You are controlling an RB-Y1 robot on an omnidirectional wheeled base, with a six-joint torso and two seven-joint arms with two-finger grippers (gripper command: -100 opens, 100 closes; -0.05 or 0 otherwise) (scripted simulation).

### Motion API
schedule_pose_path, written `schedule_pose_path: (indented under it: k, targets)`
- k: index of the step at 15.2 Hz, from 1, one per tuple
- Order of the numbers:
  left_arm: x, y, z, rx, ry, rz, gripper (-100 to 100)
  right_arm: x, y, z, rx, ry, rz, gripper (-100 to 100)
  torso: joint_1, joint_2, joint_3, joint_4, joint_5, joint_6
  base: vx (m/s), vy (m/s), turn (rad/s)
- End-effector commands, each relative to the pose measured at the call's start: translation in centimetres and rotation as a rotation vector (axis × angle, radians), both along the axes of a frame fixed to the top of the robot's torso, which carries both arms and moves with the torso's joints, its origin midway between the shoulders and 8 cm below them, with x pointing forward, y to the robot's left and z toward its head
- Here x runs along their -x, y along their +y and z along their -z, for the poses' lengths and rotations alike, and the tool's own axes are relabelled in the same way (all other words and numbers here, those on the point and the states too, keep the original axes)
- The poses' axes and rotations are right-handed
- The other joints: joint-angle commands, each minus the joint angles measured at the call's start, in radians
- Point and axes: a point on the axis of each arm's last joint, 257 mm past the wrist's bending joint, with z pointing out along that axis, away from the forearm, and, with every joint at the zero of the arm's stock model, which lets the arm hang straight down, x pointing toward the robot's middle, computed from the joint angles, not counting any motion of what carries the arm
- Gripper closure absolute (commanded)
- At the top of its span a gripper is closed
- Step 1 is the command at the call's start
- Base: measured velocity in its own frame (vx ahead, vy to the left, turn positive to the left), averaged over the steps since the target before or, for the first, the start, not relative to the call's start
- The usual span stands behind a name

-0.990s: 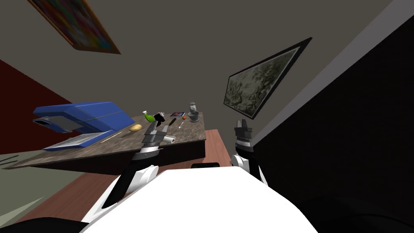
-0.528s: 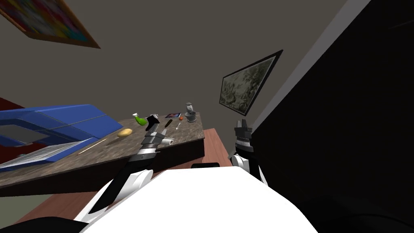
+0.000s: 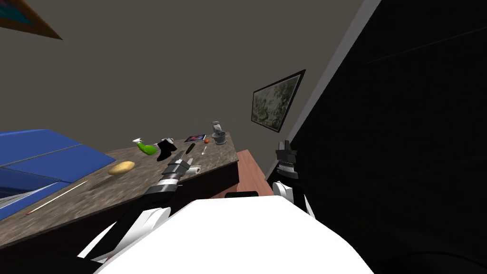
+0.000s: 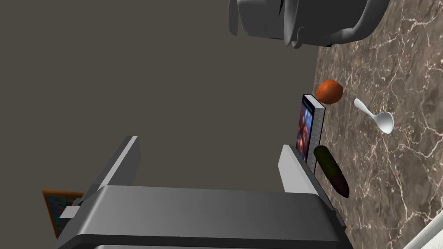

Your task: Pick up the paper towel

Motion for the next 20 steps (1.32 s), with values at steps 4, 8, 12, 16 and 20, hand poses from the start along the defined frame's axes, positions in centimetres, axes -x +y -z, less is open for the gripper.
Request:
schedule_pose_path:
  k: [4,8,12,16,20]
  targets:
    - [1.3,2.0,2.8,0.035,0.118,-0.048,-100,0.0,0.0,0.0,0.000,0.000,0.000,0,0.000,-0.001,-0.001,0.000,0.000,0.000,-0.046,0.062,-0.212]
    - [2.7,3.7,5.3,0.071,0.217,-0.092,-100,0.0,0.0,0.0,0.000,0.000,0.000,0,-0.001,-0.001,-0.001,0.000,0.000,0.000,-0.049,0.049,-0.252]
    - [3.6,4.5,7.0,0.094,0.282,-0.119,-100,0.0,0.0,0.0,0.000,0.000,0.000,0,0.000,-0.001,-0.001,0.000,0.000,0.000,-0.046,0.055,-0.195]
    - [5.6,5.9,9.5,0.138,0.378,-0.166,-100,0.0,0.0,0.0,0.000,0.000,0.000,0,0.000,-0.002,-0.001,0.000,0.000,0.000,-0.052,0.057,-0.258]
    - [7.8,7.1,11.9,0.187,0.467,-0.215,-100,0.0,0.0,0.0,0.000,0.000,0.000,0,0.002,-0.002,-0.001,0.000,0.000,0.000,-0.052,0.074,-0.235]
